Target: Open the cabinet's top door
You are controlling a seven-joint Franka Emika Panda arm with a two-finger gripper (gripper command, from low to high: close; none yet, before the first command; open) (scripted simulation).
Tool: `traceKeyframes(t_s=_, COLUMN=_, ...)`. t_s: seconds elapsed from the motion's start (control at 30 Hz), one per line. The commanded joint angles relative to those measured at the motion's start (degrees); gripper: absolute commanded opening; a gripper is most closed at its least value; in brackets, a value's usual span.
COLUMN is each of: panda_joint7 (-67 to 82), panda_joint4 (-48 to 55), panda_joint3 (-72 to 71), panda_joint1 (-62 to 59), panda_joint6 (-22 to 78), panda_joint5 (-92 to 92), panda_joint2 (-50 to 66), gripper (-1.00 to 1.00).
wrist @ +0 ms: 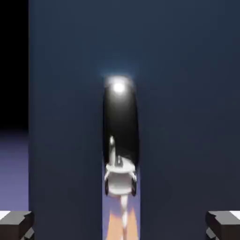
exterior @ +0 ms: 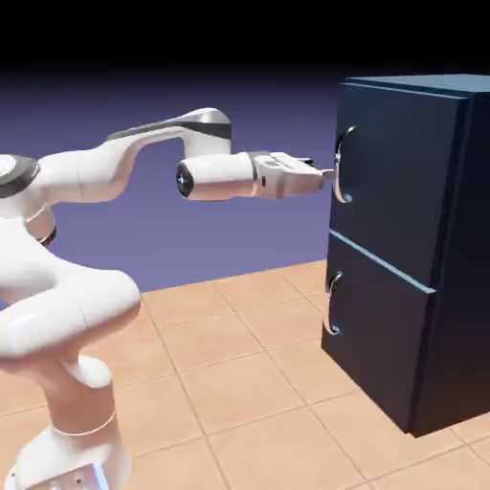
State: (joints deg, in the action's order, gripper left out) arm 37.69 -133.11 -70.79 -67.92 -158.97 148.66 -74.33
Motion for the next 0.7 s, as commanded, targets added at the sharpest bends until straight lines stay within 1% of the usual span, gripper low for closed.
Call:
traceKeyframes(t_s=0.0, panda_joint7=-0.03, panda_joint4=1.74, panda_joint3=-0.75, panda_joint1=-2.15, panda_joint6=0.34, panda_joint5=0.43, panda_joint2=0.23, gripper=0.0)
traceKeyframes(t_s=0.07, panda_joint7=-0.07, panda_joint4=4.31, panda_joint3=-1.86, panda_joint1=-5.32, panda_joint6=0.85, panda_joint5=1.05, panda_joint2=0.56, gripper=0.0)
traceKeyframes(t_s=0.1, panda_joint7=-0.07, panda_joint4=4.31, panda_joint3=-1.87, panda_joint1=-5.33, panda_joint6=0.85, panda_joint5=1.05, panda_joint2=0.56, gripper=-1.0)
traceKeyframes(t_s=0.13, panda_joint7=-0.07, panda_joint4=4.31, panda_joint3=-1.87, panda_joint1=-5.33, panda_joint6=0.85, panda_joint5=1.05, panda_joint2=0.56, gripper=-1.0)
traceKeyframes(t_s=0.2, panda_joint7=1.46, panda_joint4=0.16, panda_joint3=0.15, panda_joint1=-2.44, panda_joint6=5.33, panda_joint5=1.3, panda_joint2=0.34, gripper=-1.0)
traceKeyframes(t_s=0.47, panda_joint7=7.2, panda_joint4=-15.9, panda_joint3=10.33, panda_joint1=8.15, panda_joint6=24.77, panda_joint5=-2.16, panda_joint2=0.73, gripper=-1.0)
traceKeyframes(t_s=0.67, panda_joint7=10.55, panda_joint4=-24.93, panda_joint3=19.85, panda_joint1=12.31, panda_joint6=39.72, panda_joint5=-9.11, panda_joint2=1.53, gripper=-1.0)
